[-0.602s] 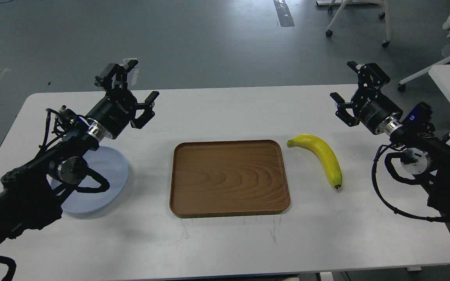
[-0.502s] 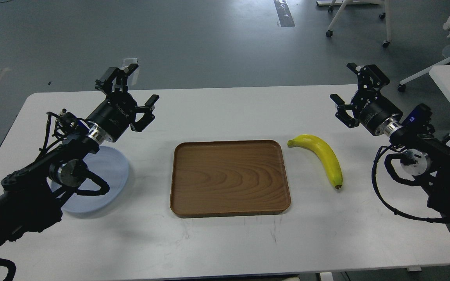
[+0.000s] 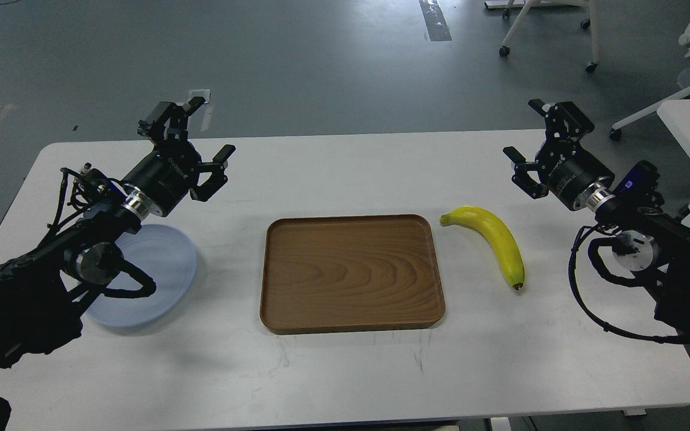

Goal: Place banana on plate with both arms
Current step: 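Move the left gripper outward and down toward the light blue plate's rim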

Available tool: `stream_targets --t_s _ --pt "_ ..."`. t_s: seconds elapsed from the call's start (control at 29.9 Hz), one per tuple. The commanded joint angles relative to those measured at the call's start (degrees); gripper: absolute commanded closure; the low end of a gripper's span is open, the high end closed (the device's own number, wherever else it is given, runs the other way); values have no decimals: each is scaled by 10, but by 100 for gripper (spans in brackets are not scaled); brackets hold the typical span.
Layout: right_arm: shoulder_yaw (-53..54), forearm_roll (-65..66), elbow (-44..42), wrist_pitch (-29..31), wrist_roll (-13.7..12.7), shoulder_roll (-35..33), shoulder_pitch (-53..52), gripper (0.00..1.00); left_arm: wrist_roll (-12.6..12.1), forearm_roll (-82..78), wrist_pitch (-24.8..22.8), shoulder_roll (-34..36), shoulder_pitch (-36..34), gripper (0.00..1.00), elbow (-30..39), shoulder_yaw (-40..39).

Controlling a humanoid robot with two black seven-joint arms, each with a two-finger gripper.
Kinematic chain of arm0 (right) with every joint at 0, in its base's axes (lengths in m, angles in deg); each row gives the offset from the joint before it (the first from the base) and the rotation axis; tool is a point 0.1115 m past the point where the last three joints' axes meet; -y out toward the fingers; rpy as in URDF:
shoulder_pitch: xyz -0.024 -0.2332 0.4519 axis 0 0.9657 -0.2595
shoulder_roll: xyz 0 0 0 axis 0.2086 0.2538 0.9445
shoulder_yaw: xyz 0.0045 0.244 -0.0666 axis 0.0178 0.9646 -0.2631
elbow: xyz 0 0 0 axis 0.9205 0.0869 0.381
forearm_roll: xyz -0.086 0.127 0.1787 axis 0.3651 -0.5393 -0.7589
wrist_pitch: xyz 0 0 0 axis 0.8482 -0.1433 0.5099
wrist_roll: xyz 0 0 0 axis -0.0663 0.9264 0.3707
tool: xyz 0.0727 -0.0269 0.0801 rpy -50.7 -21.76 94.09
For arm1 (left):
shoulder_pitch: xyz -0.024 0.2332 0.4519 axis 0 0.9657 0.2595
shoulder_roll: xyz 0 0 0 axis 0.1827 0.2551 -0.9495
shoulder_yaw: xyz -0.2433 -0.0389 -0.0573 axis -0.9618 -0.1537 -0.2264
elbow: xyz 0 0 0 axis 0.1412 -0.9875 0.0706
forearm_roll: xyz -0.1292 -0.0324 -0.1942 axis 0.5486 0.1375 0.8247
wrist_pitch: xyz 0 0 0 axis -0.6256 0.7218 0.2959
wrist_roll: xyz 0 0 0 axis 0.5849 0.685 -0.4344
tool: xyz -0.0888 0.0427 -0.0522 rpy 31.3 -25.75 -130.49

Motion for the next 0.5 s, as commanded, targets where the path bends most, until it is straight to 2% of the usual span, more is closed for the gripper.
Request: stream_targets --t_s 0.0,0.2,0.27,0.4,0.47 --pt "-4 0 2 0 0 0 -3 0 0 -32 -8 44 -11 0 2 0" --pt "-4 0 1 0 0 0 -2 0 0 -138 -8 123 -42 0 57 -2" --pt "-4 0 1 0 0 1 -2 0 0 -219 -8 168 -47 0 106 0" --pt "-4 0 0 0 0 0 -2 0 0 -355 -8 202 -48 0 158 0" --pt "-4 0 0 0 0 0 -2 0 0 -488 -8 236 -45 0 195 0"
